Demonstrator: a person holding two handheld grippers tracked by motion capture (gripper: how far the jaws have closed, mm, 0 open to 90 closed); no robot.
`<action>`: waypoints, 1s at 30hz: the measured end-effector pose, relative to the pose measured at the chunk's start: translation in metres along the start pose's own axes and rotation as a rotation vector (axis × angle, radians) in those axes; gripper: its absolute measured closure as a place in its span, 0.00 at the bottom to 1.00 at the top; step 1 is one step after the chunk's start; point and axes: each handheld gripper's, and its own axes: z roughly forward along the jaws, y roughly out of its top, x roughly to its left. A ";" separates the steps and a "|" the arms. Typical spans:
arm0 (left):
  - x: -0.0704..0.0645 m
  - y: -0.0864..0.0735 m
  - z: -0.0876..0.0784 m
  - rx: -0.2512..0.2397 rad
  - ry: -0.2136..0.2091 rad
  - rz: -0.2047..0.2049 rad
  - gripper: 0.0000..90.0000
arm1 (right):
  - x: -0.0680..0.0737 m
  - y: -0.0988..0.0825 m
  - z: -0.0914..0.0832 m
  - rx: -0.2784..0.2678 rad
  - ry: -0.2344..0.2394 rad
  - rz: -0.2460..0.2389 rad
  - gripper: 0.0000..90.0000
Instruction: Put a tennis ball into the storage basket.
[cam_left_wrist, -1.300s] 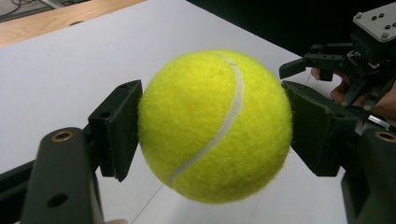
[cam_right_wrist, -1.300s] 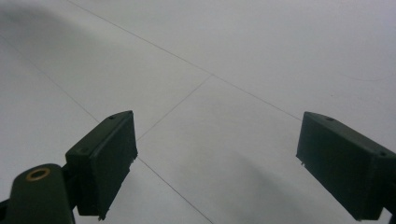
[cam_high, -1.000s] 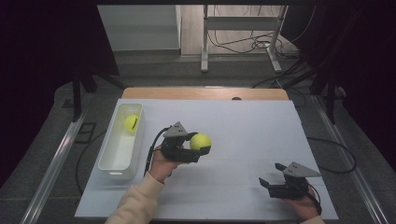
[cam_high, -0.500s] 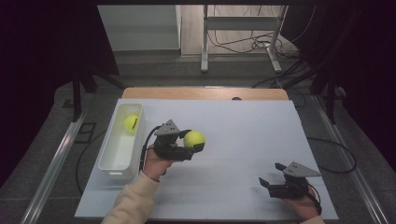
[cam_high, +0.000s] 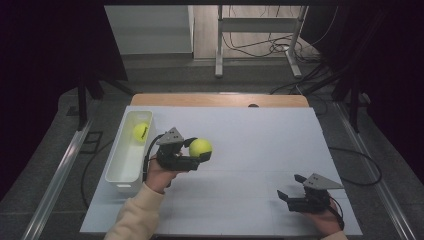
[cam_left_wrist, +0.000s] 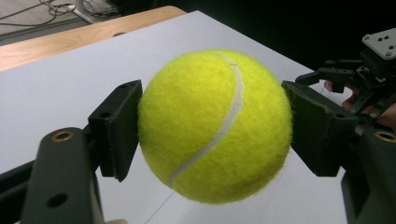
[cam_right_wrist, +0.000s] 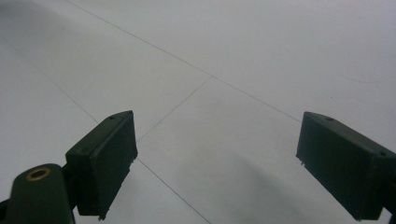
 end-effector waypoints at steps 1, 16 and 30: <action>0.000 0.000 0.000 0.000 0.000 0.000 0.28 | 0.000 0.000 0.000 0.000 0.000 0.000 0.14; 0.004 0.003 -0.014 -0.025 0.032 0.009 0.28 | 0.000 0.000 0.000 0.002 0.000 -0.005 0.14; 0.009 0.004 -0.026 -0.042 0.054 0.002 0.28 | 0.000 0.000 0.001 0.004 0.000 -0.005 0.14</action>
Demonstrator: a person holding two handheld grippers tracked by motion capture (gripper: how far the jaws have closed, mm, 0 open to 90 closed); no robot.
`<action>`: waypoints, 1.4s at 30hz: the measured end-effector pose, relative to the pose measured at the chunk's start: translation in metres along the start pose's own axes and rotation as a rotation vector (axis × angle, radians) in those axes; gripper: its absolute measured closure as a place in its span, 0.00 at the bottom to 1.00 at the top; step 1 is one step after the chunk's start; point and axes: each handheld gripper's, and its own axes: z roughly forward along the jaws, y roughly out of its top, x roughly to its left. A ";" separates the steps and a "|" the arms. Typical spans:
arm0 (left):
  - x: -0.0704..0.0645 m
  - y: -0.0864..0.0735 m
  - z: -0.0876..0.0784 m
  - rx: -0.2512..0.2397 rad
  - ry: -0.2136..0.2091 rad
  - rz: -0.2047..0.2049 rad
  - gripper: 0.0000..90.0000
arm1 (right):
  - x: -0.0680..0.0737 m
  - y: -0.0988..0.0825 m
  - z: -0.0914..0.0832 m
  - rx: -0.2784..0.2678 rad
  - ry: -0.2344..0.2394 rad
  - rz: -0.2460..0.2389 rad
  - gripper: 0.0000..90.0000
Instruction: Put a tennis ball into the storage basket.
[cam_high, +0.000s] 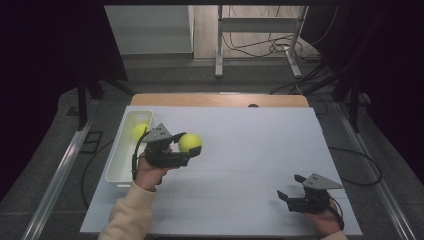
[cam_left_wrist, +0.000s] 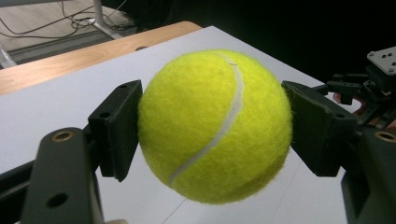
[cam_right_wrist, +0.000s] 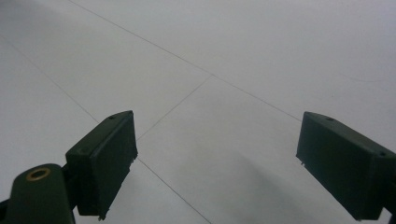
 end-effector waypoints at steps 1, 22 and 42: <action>0.001 0.000 -0.001 0.000 0.004 -0.001 0.28 | 0.000 0.000 0.000 0.000 0.000 0.000 0.14; 0.013 0.002 -0.021 -0.025 0.060 -0.020 0.28 | 0.000 0.000 0.000 0.002 -0.002 0.001 0.14; 0.022 0.001 -0.036 -0.029 0.120 -0.029 0.28 | 0.000 0.000 0.000 0.005 -0.002 0.002 0.14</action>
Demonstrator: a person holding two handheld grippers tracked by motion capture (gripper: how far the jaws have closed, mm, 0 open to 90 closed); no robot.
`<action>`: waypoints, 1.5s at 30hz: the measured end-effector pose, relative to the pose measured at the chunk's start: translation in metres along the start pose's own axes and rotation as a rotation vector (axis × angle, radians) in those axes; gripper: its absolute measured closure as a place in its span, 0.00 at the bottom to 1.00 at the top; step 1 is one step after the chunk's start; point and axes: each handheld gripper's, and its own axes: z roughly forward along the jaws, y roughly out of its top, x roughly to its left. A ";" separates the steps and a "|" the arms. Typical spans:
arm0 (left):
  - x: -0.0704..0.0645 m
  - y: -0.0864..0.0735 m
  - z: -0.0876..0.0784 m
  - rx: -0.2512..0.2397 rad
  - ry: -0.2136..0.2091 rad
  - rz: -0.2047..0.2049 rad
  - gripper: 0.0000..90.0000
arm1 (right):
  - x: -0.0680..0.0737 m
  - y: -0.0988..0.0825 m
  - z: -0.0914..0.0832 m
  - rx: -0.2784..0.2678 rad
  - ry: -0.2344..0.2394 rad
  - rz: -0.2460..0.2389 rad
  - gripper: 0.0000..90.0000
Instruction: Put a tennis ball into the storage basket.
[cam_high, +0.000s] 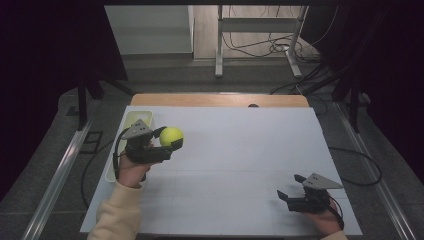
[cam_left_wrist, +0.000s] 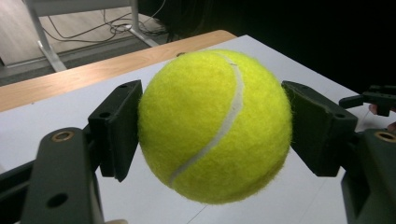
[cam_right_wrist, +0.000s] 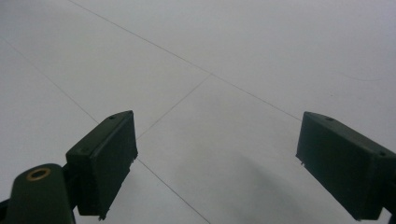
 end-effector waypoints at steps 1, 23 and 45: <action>0.001 0.000 -0.001 -0.001 0.003 -0.001 0.28 | 0.000 0.000 0.000 0.000 0.000 0.000 0.14; 0.014 -0.003 -0.013 -0.011 0.059 -0.028 0.28 | 0.000 0.000 0.000 0.003 0.000 0.001 0.14; 0.027 -0.006 -0.028 -0.019 0.133 -0.049 0.28 | 0.000 0.000 0.001 0.014 -0.005 -0.001 0.14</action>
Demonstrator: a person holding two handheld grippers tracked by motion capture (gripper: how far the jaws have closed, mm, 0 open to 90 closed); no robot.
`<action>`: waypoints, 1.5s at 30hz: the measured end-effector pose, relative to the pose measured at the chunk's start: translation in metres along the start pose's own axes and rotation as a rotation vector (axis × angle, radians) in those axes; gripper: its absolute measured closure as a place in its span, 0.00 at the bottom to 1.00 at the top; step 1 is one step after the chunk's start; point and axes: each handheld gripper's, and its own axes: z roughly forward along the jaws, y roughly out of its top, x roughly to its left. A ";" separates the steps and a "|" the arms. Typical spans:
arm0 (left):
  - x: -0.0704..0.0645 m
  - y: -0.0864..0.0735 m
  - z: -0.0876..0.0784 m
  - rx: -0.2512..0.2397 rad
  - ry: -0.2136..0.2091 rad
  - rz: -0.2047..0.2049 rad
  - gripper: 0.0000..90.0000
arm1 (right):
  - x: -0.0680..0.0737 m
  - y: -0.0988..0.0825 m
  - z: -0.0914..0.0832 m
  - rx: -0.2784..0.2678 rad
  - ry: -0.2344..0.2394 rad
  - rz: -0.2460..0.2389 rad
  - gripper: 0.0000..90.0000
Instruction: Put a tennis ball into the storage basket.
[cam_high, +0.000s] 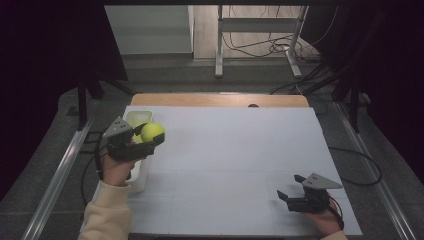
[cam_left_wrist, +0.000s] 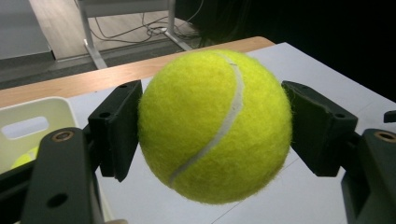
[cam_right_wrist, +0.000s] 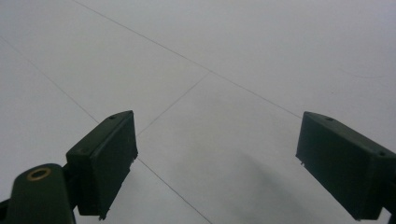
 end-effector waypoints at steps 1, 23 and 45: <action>0.000 0.000 0.000 0.000 0.000 0.000 0.28 | 0.000 0.000 0.000 0.000 0.000 0.000 0.14; 0.008 -0.002 -0.004 0.001 0.040 -0.007 0.28 | 0.000 0.000 0.000 -0.003 -0.004 0.000 0.14; 0.024 -0.008 -0.015 0.012 0.121 -0.028 0.28 | 0.000 0.000 0.000 -0.003 -0.003 0.001 0.14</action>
